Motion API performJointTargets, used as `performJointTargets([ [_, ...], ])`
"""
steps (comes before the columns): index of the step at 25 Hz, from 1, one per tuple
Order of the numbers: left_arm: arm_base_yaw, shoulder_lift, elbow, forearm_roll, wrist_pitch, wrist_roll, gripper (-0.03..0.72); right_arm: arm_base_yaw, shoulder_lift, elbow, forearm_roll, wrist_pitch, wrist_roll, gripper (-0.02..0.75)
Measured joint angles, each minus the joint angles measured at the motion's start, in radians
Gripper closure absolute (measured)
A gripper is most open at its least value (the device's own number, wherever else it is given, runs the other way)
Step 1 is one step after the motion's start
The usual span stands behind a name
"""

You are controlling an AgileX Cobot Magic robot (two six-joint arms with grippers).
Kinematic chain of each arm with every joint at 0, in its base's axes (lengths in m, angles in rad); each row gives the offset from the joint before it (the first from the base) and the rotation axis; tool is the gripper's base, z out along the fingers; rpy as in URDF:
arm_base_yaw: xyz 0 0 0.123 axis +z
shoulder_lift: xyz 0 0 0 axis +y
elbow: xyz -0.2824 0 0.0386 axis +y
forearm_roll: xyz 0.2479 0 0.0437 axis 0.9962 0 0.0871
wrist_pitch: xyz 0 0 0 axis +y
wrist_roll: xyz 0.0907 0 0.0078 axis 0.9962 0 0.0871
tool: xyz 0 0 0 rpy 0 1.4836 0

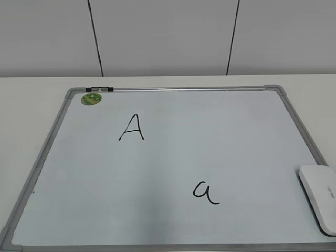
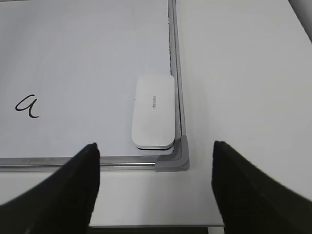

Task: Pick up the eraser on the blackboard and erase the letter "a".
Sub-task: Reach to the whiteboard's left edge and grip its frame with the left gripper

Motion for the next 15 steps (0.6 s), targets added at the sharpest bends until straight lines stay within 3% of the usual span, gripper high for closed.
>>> performJointTargets([
  [15, 0.000, 0.000, 0.000, 0.000, 0.000, 0.000, 0.496, 0.000, 0.000, 0.000, 0.000, 0.000, 0.000, 0.205],
])
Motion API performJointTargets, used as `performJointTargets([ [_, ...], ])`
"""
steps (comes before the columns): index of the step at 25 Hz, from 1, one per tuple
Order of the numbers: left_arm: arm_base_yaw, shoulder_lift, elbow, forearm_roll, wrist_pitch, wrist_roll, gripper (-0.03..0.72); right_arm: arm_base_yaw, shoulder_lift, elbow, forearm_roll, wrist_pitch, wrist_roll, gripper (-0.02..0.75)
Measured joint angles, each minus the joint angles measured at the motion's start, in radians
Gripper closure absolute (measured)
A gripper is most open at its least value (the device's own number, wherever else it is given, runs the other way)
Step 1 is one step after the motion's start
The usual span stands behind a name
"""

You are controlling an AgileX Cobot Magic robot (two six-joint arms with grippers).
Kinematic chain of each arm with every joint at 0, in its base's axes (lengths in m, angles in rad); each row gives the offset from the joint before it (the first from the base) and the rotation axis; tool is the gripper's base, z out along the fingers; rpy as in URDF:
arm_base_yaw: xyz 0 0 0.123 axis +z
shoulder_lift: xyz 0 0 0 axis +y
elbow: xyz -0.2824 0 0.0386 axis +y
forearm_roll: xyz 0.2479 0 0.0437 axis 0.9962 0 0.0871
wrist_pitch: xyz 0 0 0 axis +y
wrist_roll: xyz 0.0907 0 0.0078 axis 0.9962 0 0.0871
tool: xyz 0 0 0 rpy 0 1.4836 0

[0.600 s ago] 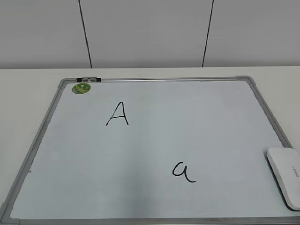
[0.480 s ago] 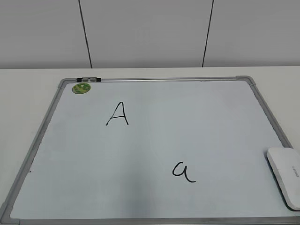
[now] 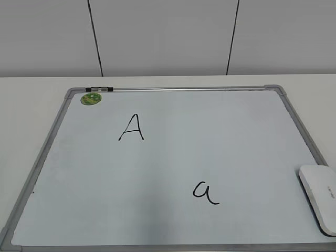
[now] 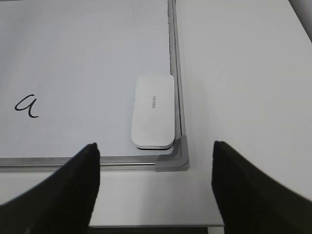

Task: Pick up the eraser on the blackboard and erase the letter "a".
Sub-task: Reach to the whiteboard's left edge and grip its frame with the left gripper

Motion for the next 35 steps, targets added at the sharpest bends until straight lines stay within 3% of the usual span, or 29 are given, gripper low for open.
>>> performJointTargets([
  [7, 0.000, 0.057, -0.016, 0.000, -0.002, 0.000, 0.494, 0.000, 0.000, 0.000, 0.000, 0.000, 0.000, 0.205],
  [16, 0.000, 0.540, -0.134, -0.031, -0.111, 0.000, 0.463, 0.000, 0.000, 0.000, 0.000, 0.000, 0.000, 0.206],
  [29, -0.004, 1.238, -0.511, -0.128, -0.112, 0.000, 0.445, 0.000, 0.000, 0.000, 0.000, 0.000, 0.000, 0.206],
  [35, -0.004, 1.450, -0.609, -0.162, -0.102, -0.011, 0.445, 0.000, 0.000, 0.000, 0.000, 0.000, 0.000, 0.205],
])
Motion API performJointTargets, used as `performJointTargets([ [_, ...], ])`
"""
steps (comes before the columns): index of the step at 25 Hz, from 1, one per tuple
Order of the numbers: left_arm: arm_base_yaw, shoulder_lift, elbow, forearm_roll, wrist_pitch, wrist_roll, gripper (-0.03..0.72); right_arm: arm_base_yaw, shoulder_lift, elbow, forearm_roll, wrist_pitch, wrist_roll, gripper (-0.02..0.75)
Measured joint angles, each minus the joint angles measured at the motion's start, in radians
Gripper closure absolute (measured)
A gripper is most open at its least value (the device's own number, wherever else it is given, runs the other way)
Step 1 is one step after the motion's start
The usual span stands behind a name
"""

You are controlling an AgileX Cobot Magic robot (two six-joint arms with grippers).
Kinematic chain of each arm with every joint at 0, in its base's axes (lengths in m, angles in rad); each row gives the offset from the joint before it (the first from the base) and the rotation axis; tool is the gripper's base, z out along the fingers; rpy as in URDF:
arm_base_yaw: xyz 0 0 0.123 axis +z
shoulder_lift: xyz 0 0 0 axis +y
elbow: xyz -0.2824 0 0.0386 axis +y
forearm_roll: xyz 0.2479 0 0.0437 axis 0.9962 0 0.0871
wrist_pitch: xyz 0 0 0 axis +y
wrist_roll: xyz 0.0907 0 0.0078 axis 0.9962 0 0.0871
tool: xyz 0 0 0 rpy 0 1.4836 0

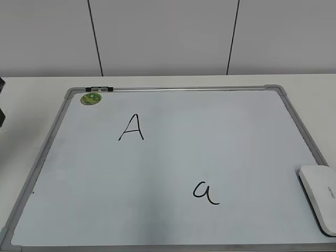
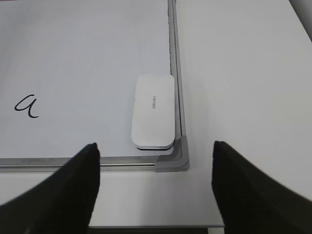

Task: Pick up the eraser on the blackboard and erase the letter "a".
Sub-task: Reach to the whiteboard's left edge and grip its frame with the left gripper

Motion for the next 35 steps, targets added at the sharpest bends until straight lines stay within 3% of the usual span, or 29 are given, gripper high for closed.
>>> performJointTargets([
  [9, 0.000, 0.231, -0.126, 0.008, 0.002, 0.000, 0.444, 0.000, 0.000, 0.000, 0.000, 0.000, 0.000, 0.206],
  [20, 0.000, 0.514, -0.397, 0.049, 0.094, -0.005, 0.444, 0.000, 0.000, 0.000, 0.000, 0.000, 0.000, 0.205],
  [35, 0.000, 0.683, -0.419, 0.044, 0.071, -0.007, 0.444, 0.000, 0.000, 0.000, 0.000, 0.000, 0.000, 0.205],
])
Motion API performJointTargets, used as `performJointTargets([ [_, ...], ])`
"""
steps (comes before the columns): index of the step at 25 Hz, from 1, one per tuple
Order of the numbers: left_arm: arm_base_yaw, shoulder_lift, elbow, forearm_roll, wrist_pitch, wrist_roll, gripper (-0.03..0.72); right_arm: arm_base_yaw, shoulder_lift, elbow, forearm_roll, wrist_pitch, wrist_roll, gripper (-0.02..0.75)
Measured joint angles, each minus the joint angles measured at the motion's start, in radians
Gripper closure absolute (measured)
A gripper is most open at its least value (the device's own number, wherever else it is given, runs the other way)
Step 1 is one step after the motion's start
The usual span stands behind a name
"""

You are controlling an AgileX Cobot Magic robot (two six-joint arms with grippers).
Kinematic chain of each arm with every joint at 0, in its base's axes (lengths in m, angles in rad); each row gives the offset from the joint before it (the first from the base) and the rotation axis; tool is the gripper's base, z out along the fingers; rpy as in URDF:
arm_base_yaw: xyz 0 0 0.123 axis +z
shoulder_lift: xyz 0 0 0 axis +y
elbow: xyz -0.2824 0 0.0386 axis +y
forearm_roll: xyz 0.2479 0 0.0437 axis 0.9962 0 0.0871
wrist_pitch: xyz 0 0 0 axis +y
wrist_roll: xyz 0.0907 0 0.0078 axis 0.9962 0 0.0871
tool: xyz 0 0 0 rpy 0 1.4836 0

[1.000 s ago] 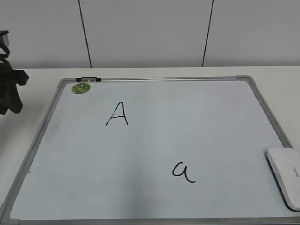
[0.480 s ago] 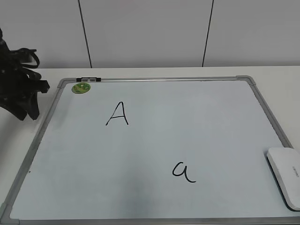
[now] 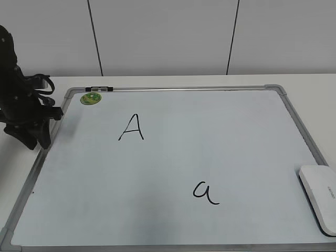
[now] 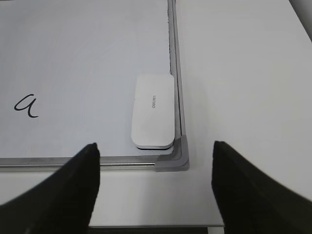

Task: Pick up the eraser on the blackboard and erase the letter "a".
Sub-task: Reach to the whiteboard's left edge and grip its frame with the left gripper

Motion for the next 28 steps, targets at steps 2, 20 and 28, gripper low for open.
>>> performJointTargets([
  [2, 0.000, 0.013, 0.000, -0.002, -0.005, 0.000, 0.444, 0.000, 0.000, 0.000, 0.000, 0.000, 0.000, 0.205],
  [20, 0.000, 0.042, -0.008, -0.017, -0.072, 0.000, 0.452, 0.000, 0.000, 0.000, 0.000, 0.000, 0.000, 0.205],
  [28, 0.000, 0.042, -0.008, -0.029, -0.069, -0.006, 0.590, 0.000, 0.000, 0.000, 0.000, 0.000, 0.000, 0.206],
])
